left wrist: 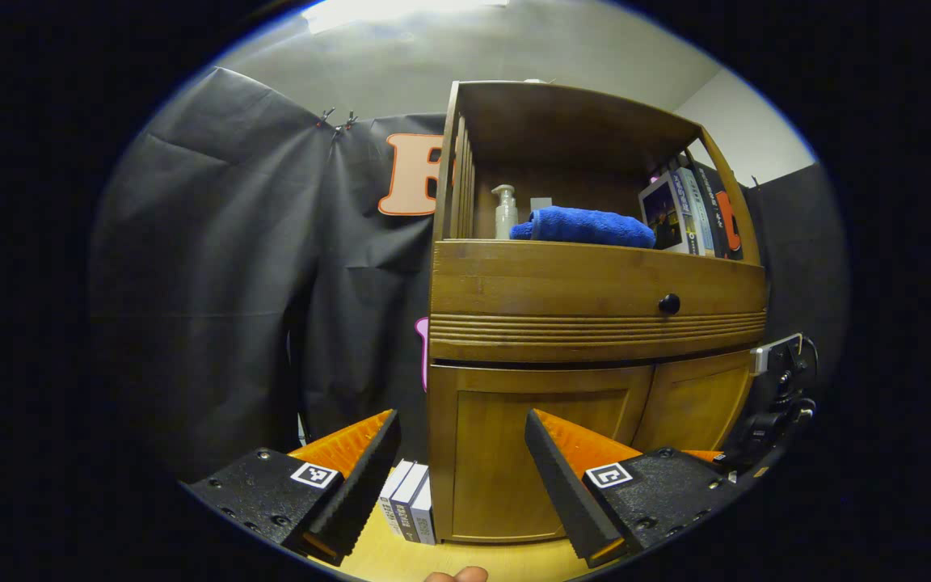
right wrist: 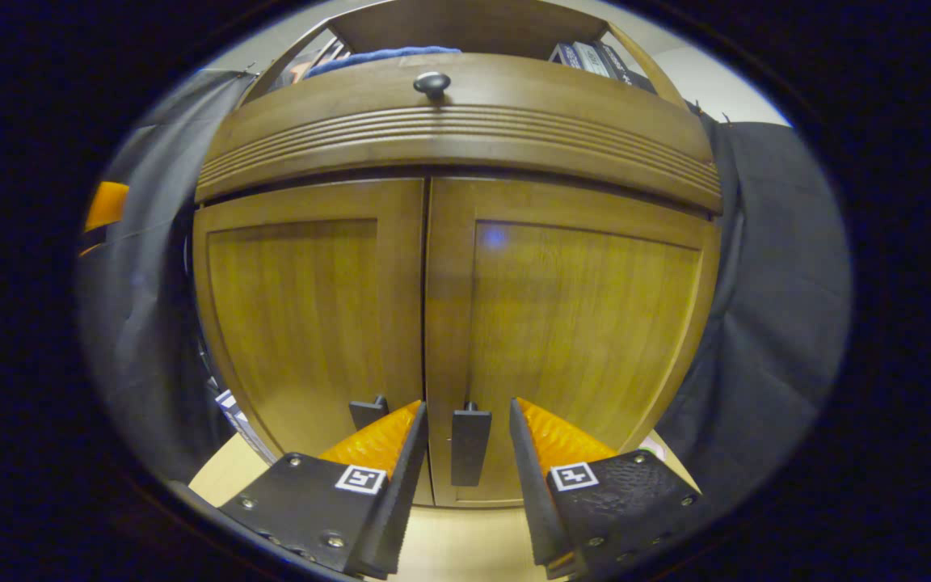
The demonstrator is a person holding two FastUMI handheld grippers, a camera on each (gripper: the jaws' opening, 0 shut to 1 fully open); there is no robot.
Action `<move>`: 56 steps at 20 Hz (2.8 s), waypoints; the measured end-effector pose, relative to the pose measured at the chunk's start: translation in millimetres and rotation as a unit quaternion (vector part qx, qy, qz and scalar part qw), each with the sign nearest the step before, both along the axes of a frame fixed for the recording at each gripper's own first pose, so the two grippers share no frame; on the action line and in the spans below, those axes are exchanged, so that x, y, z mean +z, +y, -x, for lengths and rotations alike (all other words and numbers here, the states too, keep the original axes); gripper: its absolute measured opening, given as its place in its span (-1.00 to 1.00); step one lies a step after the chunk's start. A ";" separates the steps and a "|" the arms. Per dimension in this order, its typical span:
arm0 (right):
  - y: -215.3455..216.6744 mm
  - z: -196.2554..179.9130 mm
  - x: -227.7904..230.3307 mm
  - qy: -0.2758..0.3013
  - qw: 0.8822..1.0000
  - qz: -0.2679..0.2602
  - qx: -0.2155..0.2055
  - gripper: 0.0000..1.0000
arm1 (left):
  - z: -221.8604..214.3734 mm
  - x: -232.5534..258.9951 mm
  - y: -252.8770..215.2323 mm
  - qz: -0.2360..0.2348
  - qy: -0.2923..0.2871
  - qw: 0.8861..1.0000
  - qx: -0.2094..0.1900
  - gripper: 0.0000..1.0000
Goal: Open the right door of the double-door shoe cabinet with the right hand, and open the left door with the left hand.
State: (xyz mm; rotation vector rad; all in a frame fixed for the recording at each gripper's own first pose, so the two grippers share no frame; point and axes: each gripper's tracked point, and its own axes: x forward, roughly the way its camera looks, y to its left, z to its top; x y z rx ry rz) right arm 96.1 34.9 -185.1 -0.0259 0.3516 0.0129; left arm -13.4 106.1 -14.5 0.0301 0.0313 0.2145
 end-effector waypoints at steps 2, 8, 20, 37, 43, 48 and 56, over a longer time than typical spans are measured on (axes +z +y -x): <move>1.0 -8.1 -6.4 0.005 1.000 0.000 0.000 0.17 | -0.6 -3.1 7.3 0.002 0.002 1.000 0.008 0.92; 3.2 -21.2 -25.3 0.022 1.000 0.005 -0.002 -0.05 | -5.3 -7.2 17.2 0.004 0.005 1.000 0.016 0.92; -2.2 -18.8 -35.2 0.019 0.999 -0.013 -0.044 -0.44 | -11.7 -10.0 19.2 0.005 0.008 1.000 0.007 0.92; -11.4 -1.2 -22.5 0.015 0.996 -0.028 -0.081 -0.54 | 3.9 -15.2 -13.6 0.016 0.016 0.999 -0.043 0.92; -25.0 25.5 -20.9 0.011 0.995 -0.027 -0.094 -0.53 | 6.6 -19.2 -35.9 0.014 0.020 0.998 -0.066 0.92; -43.8 47.2 -18.2 0.009 0.994 -0.030 -0.109 -0.55 | 5.4 -24.0 -59.7 0.018 0.026 0.996 -0.088 0.92; -76.3 76.9 -16.5 0.008 0.991 -0.029 -0.133 -0.55 | -2.8 -35.4 -110.7 0.029 0.040 0.989 -0.138 0.92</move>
